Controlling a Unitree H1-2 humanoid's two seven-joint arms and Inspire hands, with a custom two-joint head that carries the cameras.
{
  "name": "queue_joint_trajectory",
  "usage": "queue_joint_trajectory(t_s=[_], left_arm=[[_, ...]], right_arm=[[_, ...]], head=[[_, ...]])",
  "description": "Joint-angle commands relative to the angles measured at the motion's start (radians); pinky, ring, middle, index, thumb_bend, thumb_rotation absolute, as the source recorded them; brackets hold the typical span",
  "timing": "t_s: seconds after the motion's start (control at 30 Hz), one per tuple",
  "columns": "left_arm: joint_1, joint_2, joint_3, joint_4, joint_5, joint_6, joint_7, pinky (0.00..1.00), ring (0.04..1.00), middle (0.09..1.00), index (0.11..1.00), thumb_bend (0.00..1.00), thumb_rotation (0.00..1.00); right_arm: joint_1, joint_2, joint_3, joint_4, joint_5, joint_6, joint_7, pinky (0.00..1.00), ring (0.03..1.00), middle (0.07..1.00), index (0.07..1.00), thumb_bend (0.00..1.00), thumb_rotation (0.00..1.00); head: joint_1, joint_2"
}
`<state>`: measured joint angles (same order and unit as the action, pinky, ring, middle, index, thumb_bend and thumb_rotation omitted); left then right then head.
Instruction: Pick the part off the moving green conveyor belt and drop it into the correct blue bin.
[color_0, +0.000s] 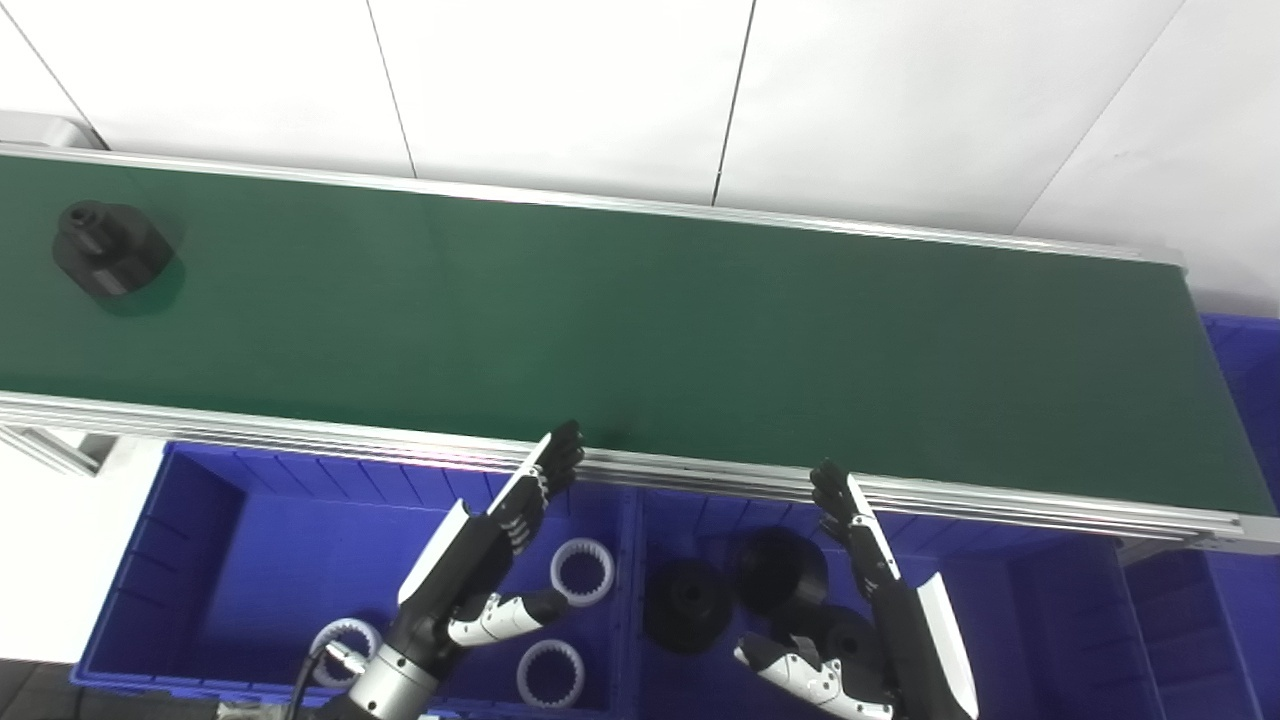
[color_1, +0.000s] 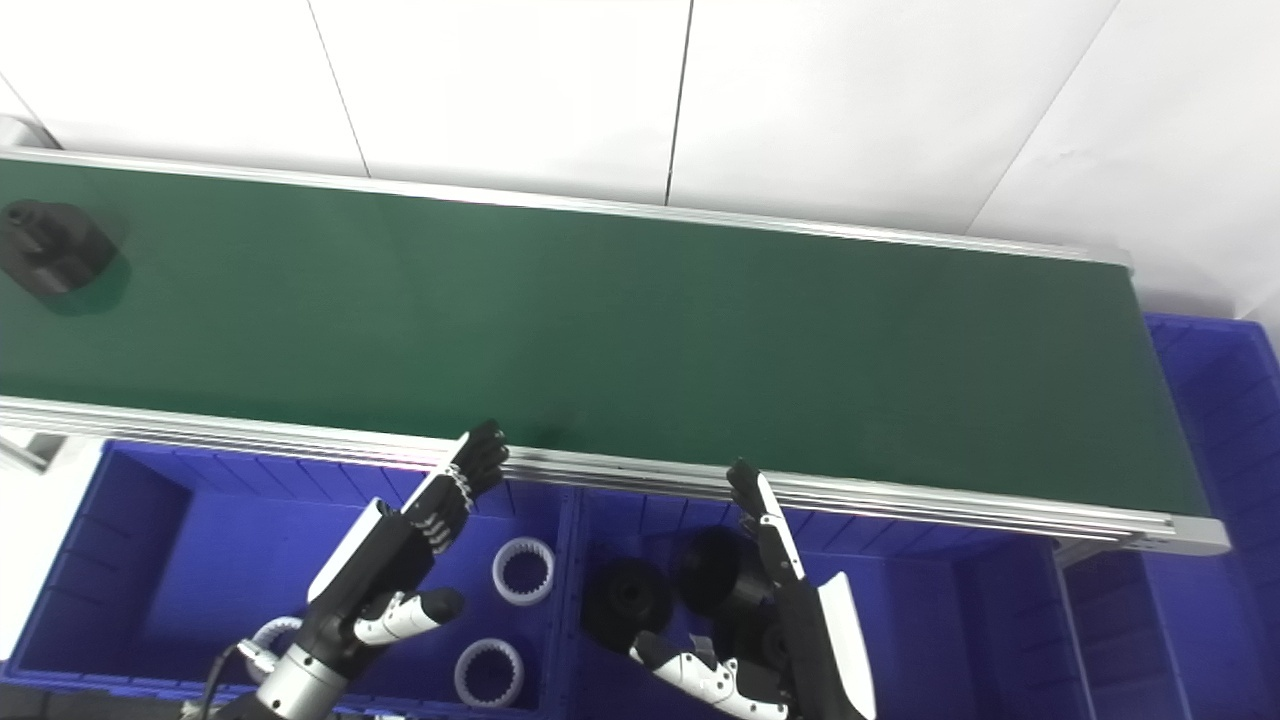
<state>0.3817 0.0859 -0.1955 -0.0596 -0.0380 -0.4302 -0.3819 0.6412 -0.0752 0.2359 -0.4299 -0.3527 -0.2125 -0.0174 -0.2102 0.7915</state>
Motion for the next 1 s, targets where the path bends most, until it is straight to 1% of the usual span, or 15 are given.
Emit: queue_joint_trajectory(t_s=[0.0,0.07,0.13,0.2,0.23,0.33,0.43,0.53,0.6,0.63,0.8,0.93,0.97], left_arm=[[0.012,-0.001,0.004,-0.039,0.0,-0.04,0.021,0.99,1.0,1.0,1.0,0.73,0.66],[0.014,0.0,0.015,-0.039,0.011,-0.039,0.037,0.99,1.0,1.0,1.0,0.73,0.65],[0.019,0.006,0.024,-0.043,0.021,-0.039,0.055,1.0,1.0,1.0,1.0,0.73,0.64],[0.025,0.01,0.032,-0.049,0.032,-0.039,0.074,0.98,1.0,1.0,1.0,0.75,0.65],[0.026,0.01,0.036,-0.049,0.029,-0.039,0.08,0.97,0.997,1.0,0.995,0.74,0.62],[0.021,0.014,0.04,-0.047,0.021,-0.04,0.084,0.98,0.998,1.0,0.989,0.73,0.61],[0.019,0.014,0.043,-0.05,0.012,-0.039,0.083,0.98,0.995,0.994,0.981,0.73,0.59],[0.029,0.007,0.057,-0.059,0.021,-0.039,0.105,0.95,0.963,0.962,0.963,0.75,0.59],[0.036,0.006,0.06,-0.064,0.014,-0.038,0.11,0.95,0.946,0.948,0.956,0.73,0.58],[0.04,0.005,0.06,-0.065,0.01,-0.038,0.112,0.93,0.931,0.941,0.949,0.73,0.56],[0.065,0.03,0.05,-0.063,-0.057,-0.037,0.082,0.91,0.931,0.944,0.949,0.73,0.49],[0.064,0.029,0.048,-0.048,-0.062,-0.039,0.073,0.9,0.926,0.94,0.944,0.75,0.51],[0.061,0.031,0.046,-0.045,-0.059,-0.038,0.073,0.9,0.929,0.941,0.944,0.76,0.52]], right_arm=[[-0.004,0.005,-0.003,-0.025,0.011,-0.004,0.003,0.88,0.931,0.948,0.97,0.86,0.47],[-0.011,0.01,-0.008,-0.002,-0.003,-0.01,-0.006,0.86,0.921,0.944,0.966,0.87,0.49],[-0.019,0.016,-0.011,0.024,-0.002,-0.02,-0.015,0.85,0.912,0.944,0.961,0.86,0.48],[-0.031,0.026,-0.015,0.063,0.009,-0.037,-0.028,0.86,0.913,0.946,0.962,0.85,0.47],[-0.036,0.029,-0.017,0.084,0.01,-0.042,-0.033,0.86,0.912,0.943,0.962,0.85,0.47],[-0.053,0.032,-0.02,0.142,0.004,-0.078,-0.051,0.85,0.904,0.933,0.956,0.84,0.47],[-0.061,0.031,-0.017,0.161,0.008,-0.095,-0.058,0.86,0.897,0.918,0.945,0.84,0.47],[-0.068,0.032,-0.014,0.169,0.025,-0.115,-0.06,0.85,0.893,0.917,0.943,0.84,0.46],[-0.072,0.036,-0.014,0.178,0.035,-0.134,-0.063,0.85,0.889,0.917,0.941,0.83,0.43],[-0.073,0.037,-0.014,0.182,0.038,-0.14,-0.064,0.84,0.887,0.913,0.942,0.83,0.42],[-0.08,0.035,-0.004,0.206,0.027,-0.172,-0.059,0.85,0.885,0.898,0.943,0.81,0.4],[-0.08,0.036,0.002,0.21,0.023,-0.169,-0.056,0.88,0.886,0.904,0.945,0.82,0.41],[-0.079,0.037,0.004,0.211,0.02,-0.169,-0.057,0.89,0.89,0.908,0.949,0.81,0.41]], head=[[0.0,-0.001],[0.0,-0.011],[0.003,-0.012],[0.004,-0.014],[0.004,-0.015],[0.004,-0.021],[0.005,-0.02],[0.019,-0.025],[0.02,-0.027],[0.02,-0.027],[0.031,-0.029],[0.029,-0.038],[0.03,-0.046]])
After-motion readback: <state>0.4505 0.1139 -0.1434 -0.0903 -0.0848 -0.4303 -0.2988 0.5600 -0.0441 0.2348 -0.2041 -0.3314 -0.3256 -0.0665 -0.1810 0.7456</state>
